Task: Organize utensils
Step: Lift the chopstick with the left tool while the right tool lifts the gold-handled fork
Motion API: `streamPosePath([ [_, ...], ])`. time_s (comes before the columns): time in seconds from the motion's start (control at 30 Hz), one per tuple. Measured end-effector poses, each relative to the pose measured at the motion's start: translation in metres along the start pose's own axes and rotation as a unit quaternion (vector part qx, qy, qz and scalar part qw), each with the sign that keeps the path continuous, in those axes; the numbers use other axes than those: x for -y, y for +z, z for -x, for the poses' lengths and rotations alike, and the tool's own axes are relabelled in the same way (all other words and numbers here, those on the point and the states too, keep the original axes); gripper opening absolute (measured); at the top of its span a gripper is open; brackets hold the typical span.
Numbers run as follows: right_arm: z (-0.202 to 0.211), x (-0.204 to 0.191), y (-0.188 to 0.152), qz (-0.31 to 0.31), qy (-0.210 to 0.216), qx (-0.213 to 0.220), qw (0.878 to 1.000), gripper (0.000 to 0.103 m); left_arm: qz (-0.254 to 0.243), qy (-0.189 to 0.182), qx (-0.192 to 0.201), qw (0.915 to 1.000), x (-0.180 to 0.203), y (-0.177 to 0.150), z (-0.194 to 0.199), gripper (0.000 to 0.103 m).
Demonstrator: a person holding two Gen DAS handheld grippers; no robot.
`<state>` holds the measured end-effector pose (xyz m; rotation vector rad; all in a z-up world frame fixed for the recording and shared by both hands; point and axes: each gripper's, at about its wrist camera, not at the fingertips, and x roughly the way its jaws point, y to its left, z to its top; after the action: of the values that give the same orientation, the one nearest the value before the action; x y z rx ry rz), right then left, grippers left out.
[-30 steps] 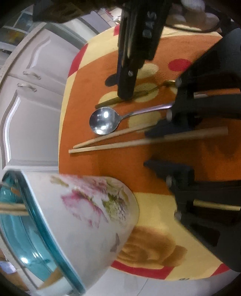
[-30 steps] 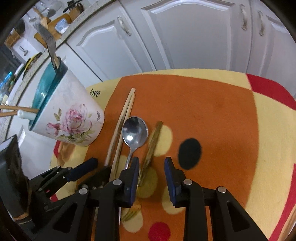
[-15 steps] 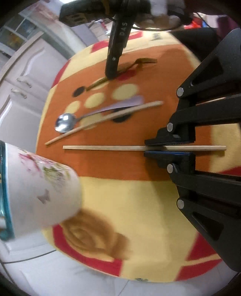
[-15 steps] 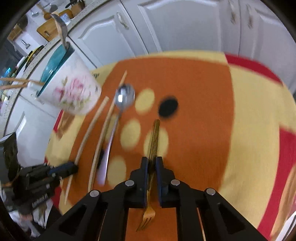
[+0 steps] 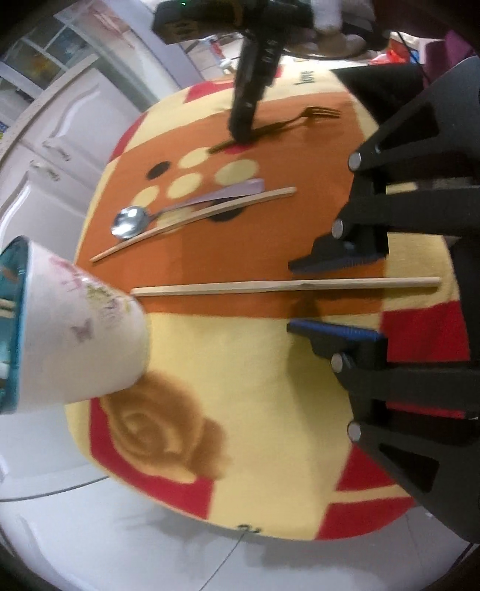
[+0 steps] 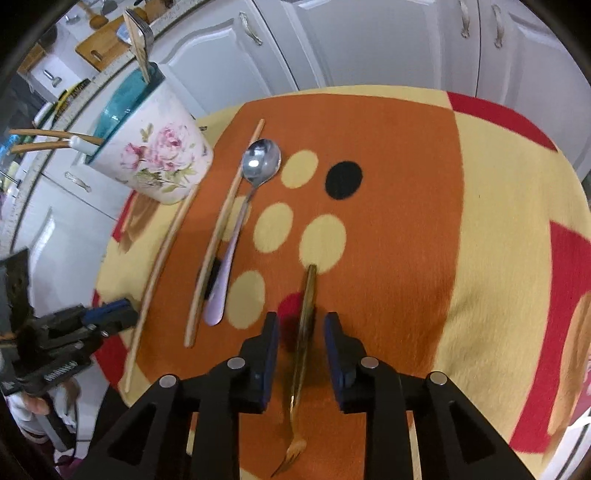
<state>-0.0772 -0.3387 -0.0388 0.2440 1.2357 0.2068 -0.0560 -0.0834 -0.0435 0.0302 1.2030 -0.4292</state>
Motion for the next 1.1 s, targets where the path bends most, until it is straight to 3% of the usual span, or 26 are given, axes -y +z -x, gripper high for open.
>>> streamPosePath([
  [0.33,-0.008,-0.012,0.009,0.045,-0.019,0.008,0.999,0.024,-0.025,0.039,0.019,0.9988,0.013,0.058,-0.03,0.032],
  [0.43,-0.01,-0.013,0.01,0.066,-0.026,0.01,0.997,0.013,-0.043,0.062,0.006,0.9971,0.019,0.067,-0.046,0.031],
  [0.47,-0.011,-0.013,0.012,0.071,-0.025,0.01,0.997,0.01,-0.053,0.071,0.019,0.9959,0.023,0.068,-0.048,0.032],
  [0.53,-0.011,-0.009,0.014,0.064,-0.014,0.008,0.998,0.009,-0.078,0.092,0.028,0.9924,0.029,0.07,-0.051,0.028],
  [0.57,-0.01,-0.008,0.015,0.063,-0.011,0.008,0.998,0.009,-0.086,0.093,0.03,0.9915,0.032,0.07,-0.052,0.015],
  [0.6,-0.009,-0.007,0.014,0.06,-0.006,0.011,0.998,0.008,-0.09,0.09,0.029,0.9914,0.034,0.07,-0.052,0.006],
  [0.67,-0.005,-0.007,0.013,0.055,0.005,0.016,0.998,0.008,-0.083,0.084,0.027,0.9926,0.033,0.068,-0.05,0.005],
  [0.73,0.005,-0.007,0.011,0.051,0.017,0.03,0.998,0.008,-0.06,0.045,0.025,0.9969,0.026,0.067,-0.043,0.004],
  [0.87,0.032,-0.006,0.009,0.044,0.049,0.056,0.996,0.006,-0.034,0.001,0.062,0.9975,0.017,0.063,-0.004,0.004],
  [1.1,0.073,-0.021,0.009,0.05,0.075,0.103,0.991,0.006,-0.021,-0.046,0.124,0.991,0.006,0.049,0.068,0.004],
])
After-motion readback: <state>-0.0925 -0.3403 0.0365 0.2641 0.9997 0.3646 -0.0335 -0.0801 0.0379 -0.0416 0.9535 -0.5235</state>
